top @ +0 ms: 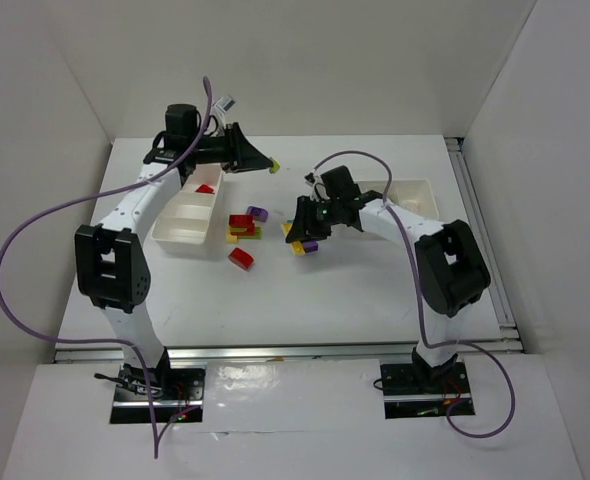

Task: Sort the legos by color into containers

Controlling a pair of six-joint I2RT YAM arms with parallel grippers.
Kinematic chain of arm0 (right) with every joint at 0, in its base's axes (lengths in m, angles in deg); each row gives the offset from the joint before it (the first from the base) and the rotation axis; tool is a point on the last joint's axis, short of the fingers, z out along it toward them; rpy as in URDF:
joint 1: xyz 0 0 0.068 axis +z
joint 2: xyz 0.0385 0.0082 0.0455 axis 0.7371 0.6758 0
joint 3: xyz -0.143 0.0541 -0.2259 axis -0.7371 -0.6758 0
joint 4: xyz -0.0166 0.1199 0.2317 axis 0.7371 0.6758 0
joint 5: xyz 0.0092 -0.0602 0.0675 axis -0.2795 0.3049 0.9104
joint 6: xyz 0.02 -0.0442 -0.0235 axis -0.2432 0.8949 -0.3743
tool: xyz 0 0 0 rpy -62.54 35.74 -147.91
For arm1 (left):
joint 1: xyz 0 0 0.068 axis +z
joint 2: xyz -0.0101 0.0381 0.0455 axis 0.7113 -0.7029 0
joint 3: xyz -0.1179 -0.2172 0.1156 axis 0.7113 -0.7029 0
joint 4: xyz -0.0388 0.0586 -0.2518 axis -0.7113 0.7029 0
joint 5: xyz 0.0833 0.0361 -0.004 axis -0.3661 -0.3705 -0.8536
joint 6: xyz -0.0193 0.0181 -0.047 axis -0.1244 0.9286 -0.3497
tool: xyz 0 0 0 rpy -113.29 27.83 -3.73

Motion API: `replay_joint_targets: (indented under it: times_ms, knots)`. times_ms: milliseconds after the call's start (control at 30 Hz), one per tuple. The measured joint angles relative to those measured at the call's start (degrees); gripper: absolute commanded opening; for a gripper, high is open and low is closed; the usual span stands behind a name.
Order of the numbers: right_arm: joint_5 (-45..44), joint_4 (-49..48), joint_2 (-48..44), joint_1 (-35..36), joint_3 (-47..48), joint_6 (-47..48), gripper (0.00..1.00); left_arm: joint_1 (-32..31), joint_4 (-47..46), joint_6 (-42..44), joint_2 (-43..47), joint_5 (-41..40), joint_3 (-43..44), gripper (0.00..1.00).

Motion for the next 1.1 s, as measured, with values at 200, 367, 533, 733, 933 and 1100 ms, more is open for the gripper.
replay_joint_targets:
  times_ms: [200, 367, 533, 733, 933, 1100]
  knots:
    - [-4.4, 0.3, 5.0, 1.3, 1.2, 0.9, 0.61, -1.4, 0.4, -2.6, -0.2, -3.5, 0.1, 0.00]
    - [-6.7, 1.0, 6.4, 2.3, 3.0, 2.0, 0.81, -2.6, 0.4, -3.3, -1.5, -4.5, 0.9, 0.00]
    - [-10.4, 2.3, 5.5, 2.5, 4.0, 3.2, 0.57, -3.7, 0.3, -4.3, -2.9, -5.2, 2.0, 0.00]
    - [-19.5, 6.8, -6.1, -0.6, 0.7, 3.4, 0.53, -5.2, -0.5, -5.9, -5.5, -5.5, 5.0, 0.00]
    - [-35.8, 10.5, -24.5, -9.7, -1.8, 0.7, 0.65, -10.9, -1.3, -8.8, -14.5, -6.9, 16.5, 0.00]
    - [-45.6, 11.6, -31.5, -12.0, -3.7, -2.8, 0.71, -17.7, -1.7, -11.0, -26.4, -8.1, 32.2, 0.00]
